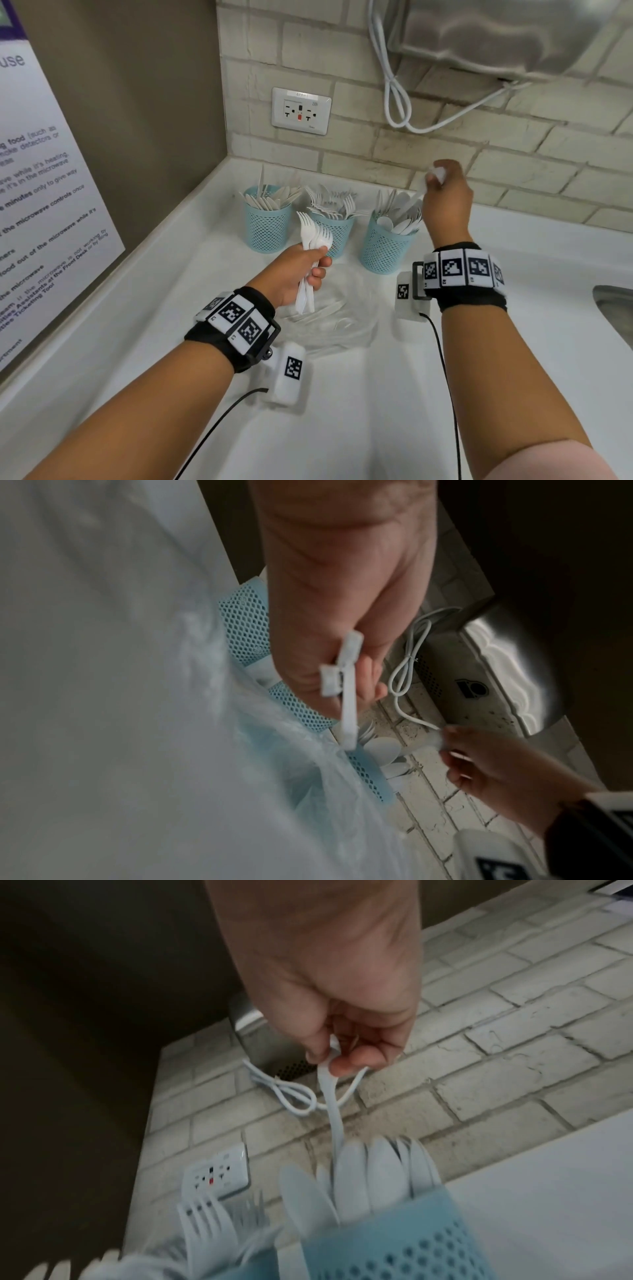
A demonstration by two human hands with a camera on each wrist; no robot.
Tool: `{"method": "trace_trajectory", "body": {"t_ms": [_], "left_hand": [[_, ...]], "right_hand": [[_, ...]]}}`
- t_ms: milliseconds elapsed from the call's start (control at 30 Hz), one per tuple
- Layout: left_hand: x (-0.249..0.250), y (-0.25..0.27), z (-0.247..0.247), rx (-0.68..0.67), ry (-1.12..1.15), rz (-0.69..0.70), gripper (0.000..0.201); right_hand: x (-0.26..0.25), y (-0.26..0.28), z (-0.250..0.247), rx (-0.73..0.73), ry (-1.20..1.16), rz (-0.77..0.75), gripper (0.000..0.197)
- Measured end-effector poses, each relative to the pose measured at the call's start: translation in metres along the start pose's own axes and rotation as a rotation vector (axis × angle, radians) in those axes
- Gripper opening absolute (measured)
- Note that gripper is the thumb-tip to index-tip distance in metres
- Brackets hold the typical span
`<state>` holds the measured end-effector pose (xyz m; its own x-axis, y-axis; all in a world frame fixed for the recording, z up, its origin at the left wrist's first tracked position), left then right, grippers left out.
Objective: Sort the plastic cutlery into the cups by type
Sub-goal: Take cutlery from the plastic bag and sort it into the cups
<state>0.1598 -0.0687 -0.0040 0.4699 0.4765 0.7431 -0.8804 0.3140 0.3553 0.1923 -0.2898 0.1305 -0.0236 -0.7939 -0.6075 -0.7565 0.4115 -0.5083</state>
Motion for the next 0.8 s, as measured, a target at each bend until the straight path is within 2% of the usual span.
{"method": "trace_trajectory", "body": {"t_ms": [200,400,467,567,633,733,800], "left_hand": [[0.001,0.003,-0.002,-0.031,0.092,-0.021,0.011],[0.002,0.004,-0.007,-0.034,0.111,-0.039,0.028],[0.004,0.005,-0.006,-0.057,0.109,-0.035,0.026],[0.006,0.007,-0.002,-0.103,0.091,-0.016,0.018],[0.006,0.008,0.001,-0.118,0.079,-0.002,0.019],[0.005,0.008,0.002,-0.119,0.065,0.004,0.02],[0.004,0.009,0.002,-0.119,0.04,0.008,0.016]], "right_hand": [[0.017,0.008,0.052,-0.233,0.276,-0.06,0.028],[0.005,0.017,0.056,-0.261,0.457,-0.126,0.031],[-0.006,0.015,0.053,-0.245,0.432,-0.147,0.03],[-0.033,0.024,0.05,-0.256,0.177,-0.218,0.026],[-0.051,0.041,0.057,-0.421,0.114,-0.27,0.023],[-0.06,0.074,0.079,-0.794,0.118,-0.247,0.041],[-0.059,0.086,0.09,-0.897,0.1,-0.222,0.049]]}}
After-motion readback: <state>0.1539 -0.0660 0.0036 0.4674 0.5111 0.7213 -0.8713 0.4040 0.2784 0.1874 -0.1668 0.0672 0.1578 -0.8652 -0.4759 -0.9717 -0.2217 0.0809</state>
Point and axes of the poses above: each hand's wrist, its own y-axis away from the middle knuckle, its own z-axis out of the palm, x = y × z, the point moved 7 cm from there along -y, towards the middle knuckle, and after that the axes turned 11 degrees about y, right-handed, at the moved point
